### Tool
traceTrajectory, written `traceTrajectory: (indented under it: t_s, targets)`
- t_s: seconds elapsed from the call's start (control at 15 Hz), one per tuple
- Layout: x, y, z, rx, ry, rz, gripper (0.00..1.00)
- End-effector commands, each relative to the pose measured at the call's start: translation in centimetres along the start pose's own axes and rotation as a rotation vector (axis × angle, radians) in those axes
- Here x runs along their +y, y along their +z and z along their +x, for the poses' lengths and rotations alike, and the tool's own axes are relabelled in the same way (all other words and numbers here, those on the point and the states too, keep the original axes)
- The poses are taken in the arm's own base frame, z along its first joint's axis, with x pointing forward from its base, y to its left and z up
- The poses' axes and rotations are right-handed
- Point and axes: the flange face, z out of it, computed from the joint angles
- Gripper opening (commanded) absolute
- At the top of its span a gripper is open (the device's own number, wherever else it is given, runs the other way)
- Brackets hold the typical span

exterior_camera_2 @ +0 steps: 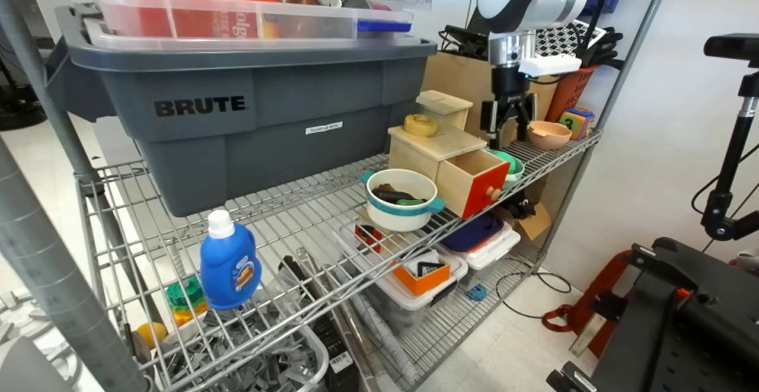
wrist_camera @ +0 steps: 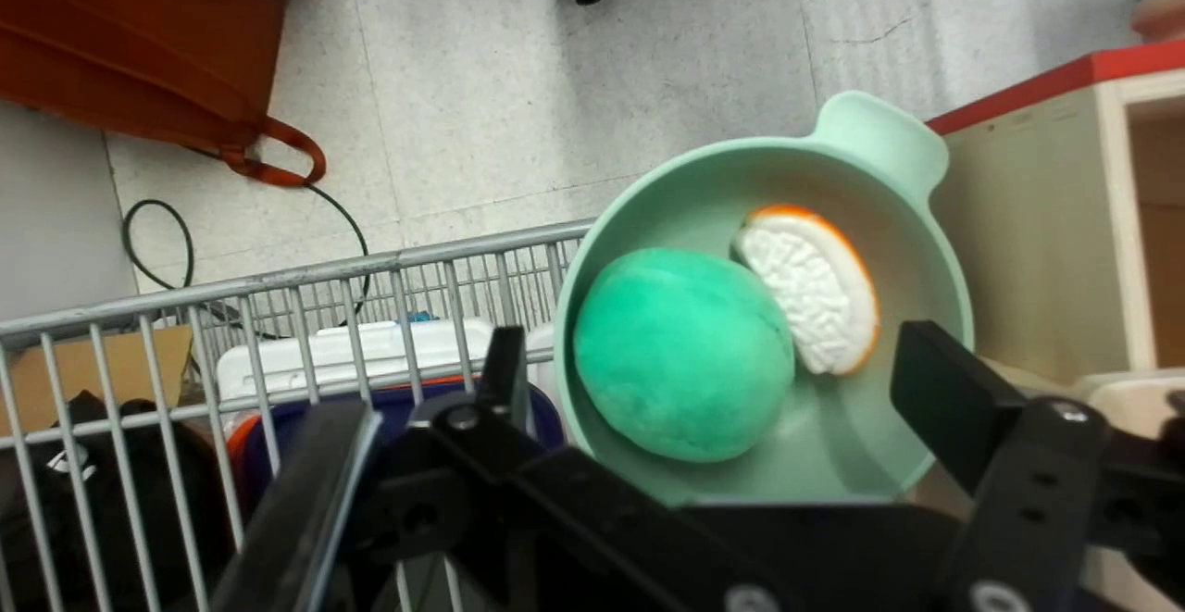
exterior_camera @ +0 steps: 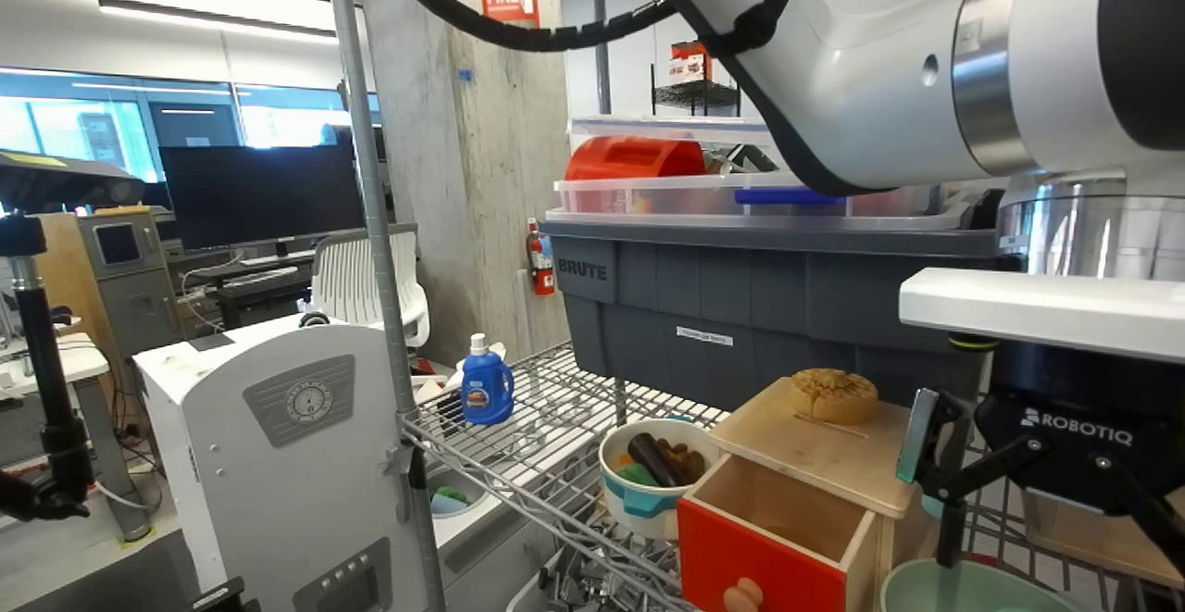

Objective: Pick up the pee plus toy and put it in the drawer

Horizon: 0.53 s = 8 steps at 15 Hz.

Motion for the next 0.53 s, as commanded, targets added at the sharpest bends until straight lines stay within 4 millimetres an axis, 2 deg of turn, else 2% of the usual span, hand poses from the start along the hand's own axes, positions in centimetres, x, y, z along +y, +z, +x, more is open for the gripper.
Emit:
traceTrajectory:
  t_s: [0.0, 0.47]
  targets:
    - [-0.24, 0.14, 0.72, -0.017, 0.003, 0.0, 1.0]
    - [-0.37, 1.07, 1.19, -0.026, 0.0, -0.002, 1.0]
